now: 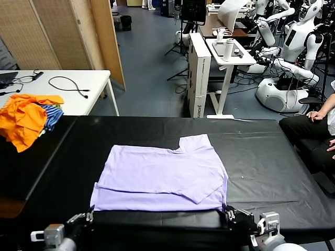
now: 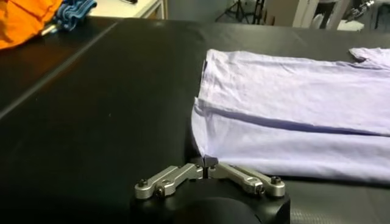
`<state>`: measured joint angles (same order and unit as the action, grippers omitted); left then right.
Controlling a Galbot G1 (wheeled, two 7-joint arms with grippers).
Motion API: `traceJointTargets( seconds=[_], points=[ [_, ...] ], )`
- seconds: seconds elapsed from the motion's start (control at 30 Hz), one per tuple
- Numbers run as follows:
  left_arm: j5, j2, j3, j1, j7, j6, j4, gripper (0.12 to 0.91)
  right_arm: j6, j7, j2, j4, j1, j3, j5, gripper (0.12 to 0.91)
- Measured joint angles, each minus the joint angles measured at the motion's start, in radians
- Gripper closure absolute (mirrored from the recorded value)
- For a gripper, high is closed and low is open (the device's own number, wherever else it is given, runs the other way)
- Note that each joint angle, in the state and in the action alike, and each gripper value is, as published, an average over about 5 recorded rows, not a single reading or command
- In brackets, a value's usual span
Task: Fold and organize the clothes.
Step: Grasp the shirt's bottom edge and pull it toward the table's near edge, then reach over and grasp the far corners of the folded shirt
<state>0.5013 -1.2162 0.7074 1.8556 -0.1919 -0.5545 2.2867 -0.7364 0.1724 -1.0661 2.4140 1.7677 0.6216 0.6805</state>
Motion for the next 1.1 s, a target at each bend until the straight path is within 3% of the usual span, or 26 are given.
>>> traceJointTargets(
  seconds=[0.07,0.13,0.23,0.37,0.6,0.83,1.1],
  points=[
    [0.008,0.004,0.008,0.002,-0.006,0.005,0.008,0.401,0.0,0.004,0.002,0.013,-0.01,0.012,0.021,0.184],
    [0.033,0.01,0.018,-0.005,-0.017,0.014,0.011,0.271,0.0,0.012,0.005,0.018,-0.034,0.02,0.048,0.136],
    [0.103,0.022,0.033,-0.037,-0.037,0.024,0.008,0.154,0.0,0.018,0.014,0.005,-0.105,0.019,0.091,0.121],
    [0.173,0.047,0.031,-0.125,-0.044,0.032,-0.015,0.126,0.0,0.026,0.032,-0.072,-0.262,-0.012,0.142,0.119],
    [0.233,0.115,-0.026,-0.337,0.0,0.046,-0.113,0.123,0.0,0.038,0.068,-0.326,-0.591,-0.143,0.191,0.118],
    [0.321,0.193,-0.106,-0.565,-0.016,-0.002,-0.292,0.123,0.0,0.065,0.057,-0.567,-0.851,-0.291,0.187,0.118],
    [0.389,0.249,-0.222,-0.787,-0.023,-0.082,-0.502,0.123,0.0,0.062,0.025,-0.739,-0.991,-0.384,0.165,0.118]
  ],
)
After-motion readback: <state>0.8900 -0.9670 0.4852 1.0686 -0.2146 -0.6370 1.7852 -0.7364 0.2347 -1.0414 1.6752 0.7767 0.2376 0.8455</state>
